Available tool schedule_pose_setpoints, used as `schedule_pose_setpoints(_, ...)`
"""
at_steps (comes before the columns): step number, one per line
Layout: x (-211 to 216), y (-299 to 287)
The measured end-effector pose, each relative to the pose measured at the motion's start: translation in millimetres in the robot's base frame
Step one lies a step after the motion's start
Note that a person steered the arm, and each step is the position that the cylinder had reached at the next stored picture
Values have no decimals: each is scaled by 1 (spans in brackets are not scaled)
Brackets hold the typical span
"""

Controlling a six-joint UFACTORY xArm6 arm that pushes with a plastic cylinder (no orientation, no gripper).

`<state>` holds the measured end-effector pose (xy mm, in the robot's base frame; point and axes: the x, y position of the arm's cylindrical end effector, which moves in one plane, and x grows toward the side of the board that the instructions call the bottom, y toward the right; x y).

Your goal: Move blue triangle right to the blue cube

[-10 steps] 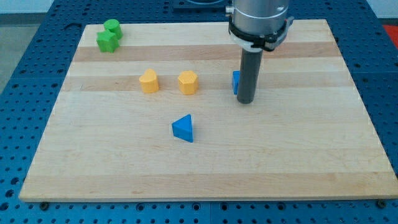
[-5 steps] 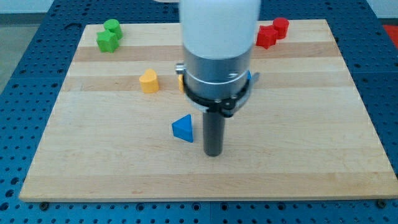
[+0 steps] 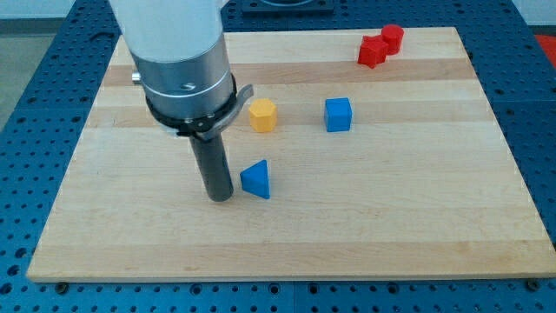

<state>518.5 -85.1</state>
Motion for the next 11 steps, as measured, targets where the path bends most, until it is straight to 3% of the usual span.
schedule_pose_setpoints(5, -12, 57)
schedule_pose_setpoints(8, -77, 103)
schedule_pose_setpoints(11, -79, 183)
